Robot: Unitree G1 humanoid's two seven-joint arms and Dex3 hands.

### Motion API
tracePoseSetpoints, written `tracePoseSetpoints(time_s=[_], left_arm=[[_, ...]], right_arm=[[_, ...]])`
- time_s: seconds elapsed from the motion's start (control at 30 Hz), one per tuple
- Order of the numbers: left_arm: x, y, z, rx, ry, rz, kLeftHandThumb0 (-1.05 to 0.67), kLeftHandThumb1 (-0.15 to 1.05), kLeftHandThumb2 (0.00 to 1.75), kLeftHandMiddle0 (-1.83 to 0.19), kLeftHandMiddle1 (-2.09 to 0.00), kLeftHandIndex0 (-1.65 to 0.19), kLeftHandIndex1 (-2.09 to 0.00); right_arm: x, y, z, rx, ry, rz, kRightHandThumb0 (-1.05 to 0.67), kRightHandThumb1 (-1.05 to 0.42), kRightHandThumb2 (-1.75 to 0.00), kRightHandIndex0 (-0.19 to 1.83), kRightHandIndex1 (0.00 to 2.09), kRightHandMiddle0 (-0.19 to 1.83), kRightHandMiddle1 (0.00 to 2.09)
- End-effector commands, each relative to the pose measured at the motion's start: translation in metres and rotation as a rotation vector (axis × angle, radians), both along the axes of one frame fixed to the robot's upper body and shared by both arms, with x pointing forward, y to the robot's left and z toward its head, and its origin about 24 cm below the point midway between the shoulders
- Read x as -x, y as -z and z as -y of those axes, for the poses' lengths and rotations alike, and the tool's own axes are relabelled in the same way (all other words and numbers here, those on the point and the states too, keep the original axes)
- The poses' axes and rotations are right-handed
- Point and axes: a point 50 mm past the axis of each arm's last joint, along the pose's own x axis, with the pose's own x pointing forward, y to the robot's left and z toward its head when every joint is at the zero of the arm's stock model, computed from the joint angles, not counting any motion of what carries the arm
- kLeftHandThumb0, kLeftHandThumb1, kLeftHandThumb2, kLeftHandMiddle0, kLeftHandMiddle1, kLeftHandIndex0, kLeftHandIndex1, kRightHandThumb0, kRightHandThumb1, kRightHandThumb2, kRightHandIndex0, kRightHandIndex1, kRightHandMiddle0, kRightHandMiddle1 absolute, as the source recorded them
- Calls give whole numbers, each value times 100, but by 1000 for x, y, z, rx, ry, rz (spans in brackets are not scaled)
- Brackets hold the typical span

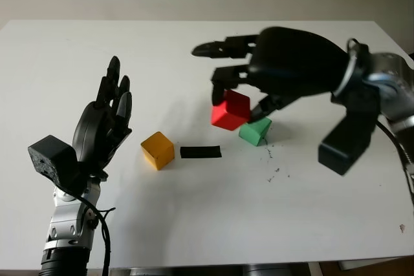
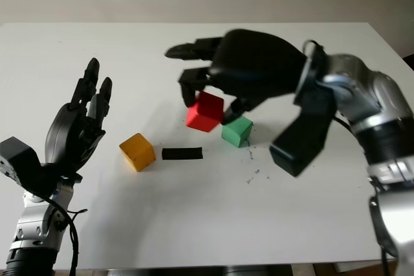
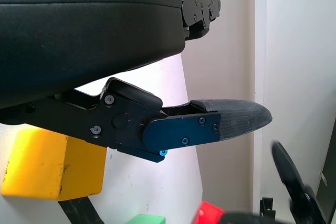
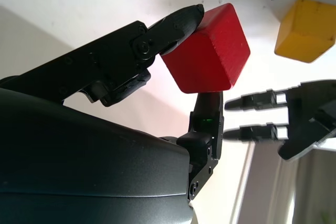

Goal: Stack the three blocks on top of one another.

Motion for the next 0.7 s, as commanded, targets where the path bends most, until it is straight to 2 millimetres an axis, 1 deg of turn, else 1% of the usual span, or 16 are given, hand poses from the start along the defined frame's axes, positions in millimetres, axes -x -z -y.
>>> tracePoseSetpoints(time_s=[0.0, 0.1, 0.27, 0.33, 0.43, 0.67], left_arm=[[-1, -2, 3, -2, 6, 18, -77, 105, 54, 14, -5, 16, -5], [0, -2, 4, 8, -2, 18, -78, 105, 54, 14, -5, 16, -5], [1, 0, 5, 28, -19, 23, -77, 105, 53, 14, -5, 16, -5], [1, 1, 5, 31, -19, 22, -77, 105, 52, 14, -5, 16, -5], [2, 1, 5, 41, -23, 23, -77, 105, 52, 15, -5, 17, -5], [2, 2, 4, 42, -33, 31, -78, 105, 50, 15, -5, 17, -5]], right_arm=[[-5, -4, -8, 13, 8, -22, -45, -91, -6, 26, 6, 53, 126], [-12, 1, -16, 46, 17, -50, -46, -92, -6, 26, 6, 54, 121], [-21, 22, -27, 75, -5, -84, -43, -94, -6, 28, 6, 56, 119], [-23, 32, -31, 106, -16, -81, -41, -95, -6, 27, 6, 53, 123], [-24, 46, -36, 129, -32, -89, -43, -94, -5, 28, 6, 49, 127], [-22, 63, -41, 170, -86, -87, -40, -94, -5, 27, 5, 45, 124]])
